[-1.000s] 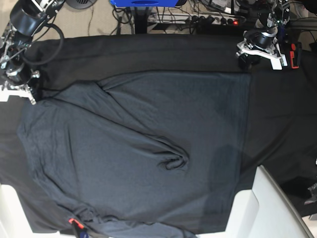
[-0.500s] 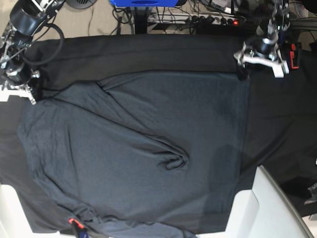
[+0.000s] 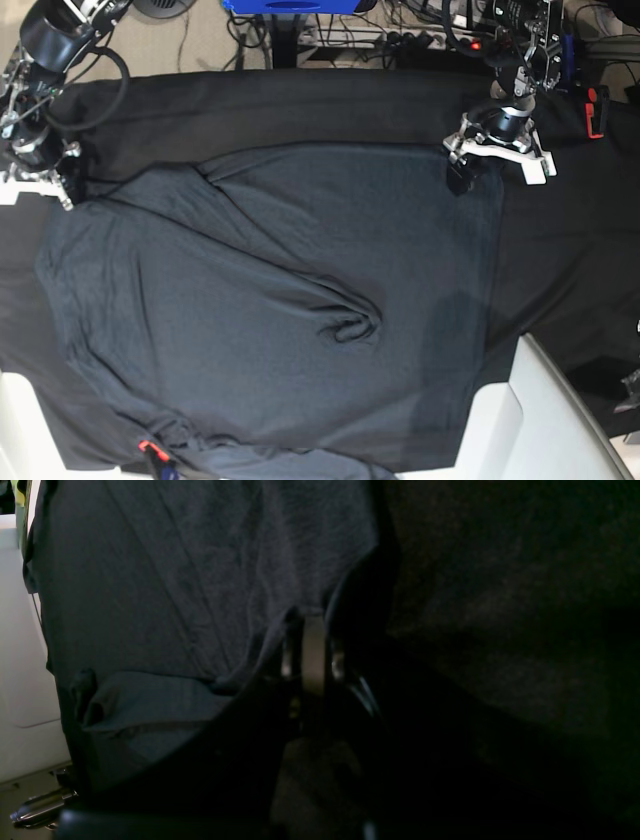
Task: Fold the T-shirt properly
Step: 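Pull the grasped shoulder edge toward the hem with both grippers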
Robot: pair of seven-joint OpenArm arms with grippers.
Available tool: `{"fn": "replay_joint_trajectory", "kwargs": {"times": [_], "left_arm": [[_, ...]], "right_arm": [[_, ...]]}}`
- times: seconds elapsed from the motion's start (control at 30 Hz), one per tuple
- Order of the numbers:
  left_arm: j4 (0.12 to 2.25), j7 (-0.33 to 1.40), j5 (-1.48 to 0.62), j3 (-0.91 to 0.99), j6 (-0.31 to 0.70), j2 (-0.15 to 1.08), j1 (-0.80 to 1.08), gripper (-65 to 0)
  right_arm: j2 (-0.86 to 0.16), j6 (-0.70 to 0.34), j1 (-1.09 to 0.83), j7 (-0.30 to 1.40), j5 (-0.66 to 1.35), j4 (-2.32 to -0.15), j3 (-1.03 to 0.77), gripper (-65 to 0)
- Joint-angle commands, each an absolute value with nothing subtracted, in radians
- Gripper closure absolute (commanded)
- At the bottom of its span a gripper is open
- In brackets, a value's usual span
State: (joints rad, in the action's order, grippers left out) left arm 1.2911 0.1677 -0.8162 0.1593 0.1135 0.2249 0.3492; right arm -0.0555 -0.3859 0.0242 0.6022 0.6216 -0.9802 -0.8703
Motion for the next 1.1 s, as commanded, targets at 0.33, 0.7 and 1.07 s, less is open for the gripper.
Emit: {"fn": "replay_joint_trajectory", "kwargs": {"times": [0.33,0.7,1.07], "left_arm": [[1.222,0.211,-0.817,0.163,0.108,0.228,0.317,-2.1],[1.359,0.217,-0.819,0.163,0.104,0.263,0.378,0.0],[1.425,0.228,-0.822,0.188,0.104,0.306,0.433,0.0]], "right_arm": [[-0.064,-0.383,0.030,0.608,0.613,-0.989,-0.868,-0.6],[-0.064,-0.380,0.028,0.677,0.611,-1.067,-0.868,-0.6],[-0.058,-0.278,-0.007,0.763,0.613,-1.253,-0.874,-0.6]]}}
